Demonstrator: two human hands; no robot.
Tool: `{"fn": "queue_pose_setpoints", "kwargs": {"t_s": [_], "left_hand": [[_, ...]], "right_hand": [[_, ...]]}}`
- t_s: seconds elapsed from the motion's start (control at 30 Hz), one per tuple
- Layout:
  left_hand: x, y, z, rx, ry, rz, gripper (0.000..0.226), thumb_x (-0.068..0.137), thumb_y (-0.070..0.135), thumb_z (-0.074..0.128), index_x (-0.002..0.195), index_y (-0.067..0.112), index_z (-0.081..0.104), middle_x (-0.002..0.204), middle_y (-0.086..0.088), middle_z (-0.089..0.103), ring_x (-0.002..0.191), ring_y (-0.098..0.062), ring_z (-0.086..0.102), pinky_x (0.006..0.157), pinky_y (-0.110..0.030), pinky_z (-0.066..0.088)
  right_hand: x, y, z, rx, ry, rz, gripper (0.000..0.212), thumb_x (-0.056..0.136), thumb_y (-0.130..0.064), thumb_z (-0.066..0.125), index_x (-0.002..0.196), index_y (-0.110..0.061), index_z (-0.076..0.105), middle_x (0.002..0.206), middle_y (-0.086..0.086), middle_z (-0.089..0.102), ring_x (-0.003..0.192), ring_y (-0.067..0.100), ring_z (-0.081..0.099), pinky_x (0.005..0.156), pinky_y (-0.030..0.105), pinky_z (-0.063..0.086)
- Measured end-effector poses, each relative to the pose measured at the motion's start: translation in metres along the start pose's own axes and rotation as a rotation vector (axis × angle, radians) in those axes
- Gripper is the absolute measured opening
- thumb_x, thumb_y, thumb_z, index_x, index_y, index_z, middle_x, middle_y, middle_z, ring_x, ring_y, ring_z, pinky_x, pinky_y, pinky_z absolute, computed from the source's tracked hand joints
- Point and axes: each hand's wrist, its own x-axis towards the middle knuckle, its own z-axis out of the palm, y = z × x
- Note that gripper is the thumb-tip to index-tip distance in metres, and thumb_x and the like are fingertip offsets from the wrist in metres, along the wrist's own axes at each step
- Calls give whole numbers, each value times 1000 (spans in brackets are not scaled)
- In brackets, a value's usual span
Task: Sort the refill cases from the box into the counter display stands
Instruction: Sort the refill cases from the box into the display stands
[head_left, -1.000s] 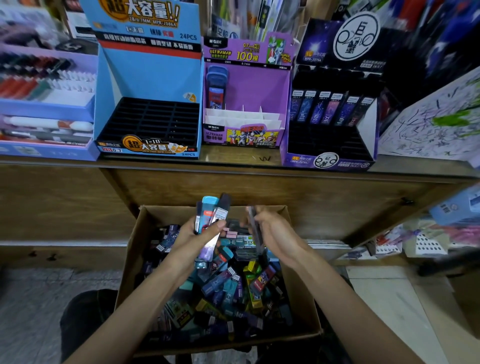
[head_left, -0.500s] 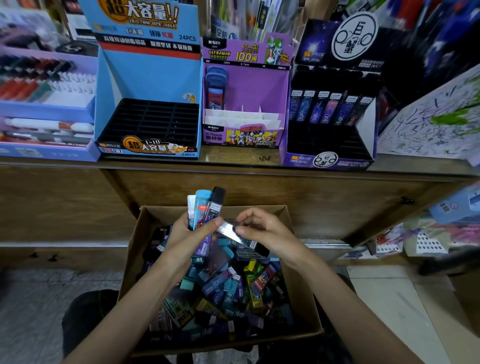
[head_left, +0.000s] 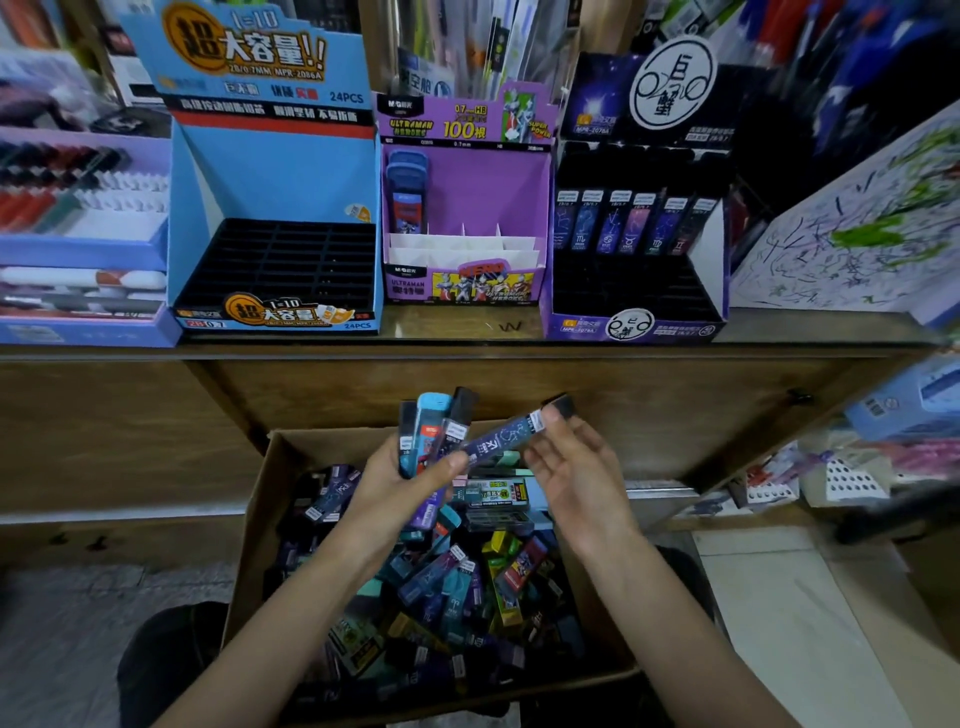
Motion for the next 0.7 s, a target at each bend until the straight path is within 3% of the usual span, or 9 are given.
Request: {"fn": "queue_pose_setpoints", "kwargs": {"t_s": [0.1, 0.17, 0.27, 0.4, 0.53, 0.7], "left_hand": [[1, 15, -1, 232, -180, -3, 32, 70, 30, 75, 93, 19, 57, 66, 8, 68, 61, -5, 64, 56, -17, 49], [4, 24, 1, 252, -220, 47, 22, 79, 20, 70, 95, 20, 55, 65, 10, 68, 60, -3, 64, 56, -16, 48], [12, 44, 10, 184, -167, 166, 16, 81, 18, 66, 93, 17, 56, 66, 4, 68, 62, -6, 64, 57, -16, 49], [29, 73, 25, 41, -44, 259, 32, 69, 32, 68, 94, 16, 57, 68, 3, 69, 60, -6, 63, 55, -16, 49], [45, 97, 33, -11, 28, 316, 28, 70, 31, 67, 93, 18, 58, 67, 4, 69, 57, -5, 62, 54, -17, 50], [54, 108, 33, -17, 87, 332, 33, 68, 34, 68, 97, 21, 59, 71, 7, 71, 61, -5, 65, 55, -17, 52]], "right_hand": [[-9, -30, 9, -333, -57, -173, 8, 79, -15, 68, 83, -12, 62, 72, -5, 63, 68, 9, 58, 64, 21, 50], [-10, -57, 16, -463, -98, -291, 14, 77, -15, 69, 89, -9, 65, 69, -6, 60, 64, 6, 57, 58, 17, 49], [-5, -108, 27, -577, -149, -485, 9, 80, -13, 68, 89, -15, 65, 72, -7, 66, 69, 5, 62, 61, 15, 50], [18, -168, 45, -636, -175, -672, 13, 82, -10, 68, 90, -18, 61, 80, -8, 73, 75, 6, 66, 63, 18, 53], [49, -199, 65, -742, -189, -826, 21, 80, -9, 72, 83, -24, 57, 68, -11, 70, 62, 2, 63, 57, 16, 49], [89, -195, 82, -927, -244, -868, 28, 78, -6, 73, 80, -26, 54, 76, 4, 65, 67, 4, 62, 69, 19, 52]]}}
